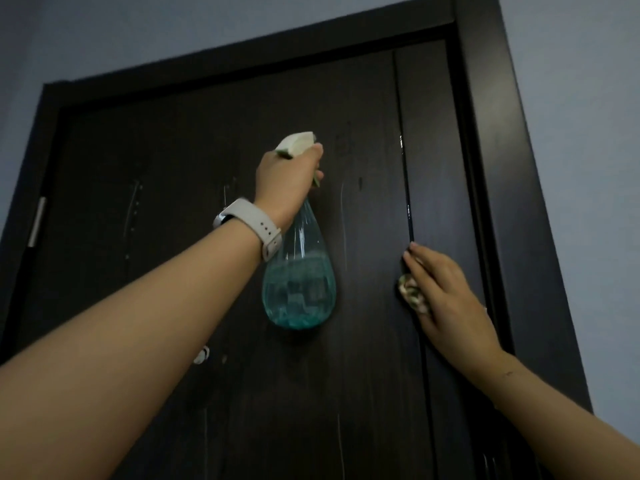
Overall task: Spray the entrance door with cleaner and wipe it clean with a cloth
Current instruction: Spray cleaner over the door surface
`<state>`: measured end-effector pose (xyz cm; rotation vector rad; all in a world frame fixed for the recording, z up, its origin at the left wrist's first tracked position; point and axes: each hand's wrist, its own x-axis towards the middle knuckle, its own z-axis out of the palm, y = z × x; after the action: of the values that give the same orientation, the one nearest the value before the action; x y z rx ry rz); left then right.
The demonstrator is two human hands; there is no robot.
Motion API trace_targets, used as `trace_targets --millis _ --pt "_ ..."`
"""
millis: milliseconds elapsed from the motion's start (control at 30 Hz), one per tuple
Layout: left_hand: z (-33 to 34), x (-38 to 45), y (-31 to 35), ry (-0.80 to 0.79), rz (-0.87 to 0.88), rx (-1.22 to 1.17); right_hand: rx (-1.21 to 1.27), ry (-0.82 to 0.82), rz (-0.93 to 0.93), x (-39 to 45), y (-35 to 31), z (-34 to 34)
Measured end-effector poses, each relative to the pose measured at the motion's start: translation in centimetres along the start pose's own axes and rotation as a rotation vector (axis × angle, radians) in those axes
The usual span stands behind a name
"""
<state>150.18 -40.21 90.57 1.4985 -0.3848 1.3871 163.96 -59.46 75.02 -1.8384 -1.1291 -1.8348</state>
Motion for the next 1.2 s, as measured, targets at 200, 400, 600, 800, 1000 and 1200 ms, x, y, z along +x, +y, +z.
trace_targets --millis 200,400,600,800,1000,1200 --pt "0.0 0.6 -1.0 0.018 -0.048 0.052 -0.004 -0.037 0.019 -0.2 0.1 0.2" --pt "-1.9 -1.6 -1.5 -0.024 -0.062 0.096 -0.014 -0.028 0.004 -0.2 -0.1 0.1" --pt "-4.2 -8.4 -2.5 -0.110 -0.214 0.035 0.032 -0.031 0.032 -1.5 -0.6 0.5" --pt "-6.2 -18.1 -7.0 -0.096 -0.334 0.088 0.108 -0.111 -0.025 -4.4 -2.2 0.6" --pt "-6.9 -25.2 -10.8 -0.094 -0.389 0.154 0.135 -0.112 0.046 -5.7 -3.8 1.1" --pt "-6.8 -28.7 -13.0 -0.086 -0.516 0.224 0.143 -0.110 0.028 -5.7 -3.8 1.1"
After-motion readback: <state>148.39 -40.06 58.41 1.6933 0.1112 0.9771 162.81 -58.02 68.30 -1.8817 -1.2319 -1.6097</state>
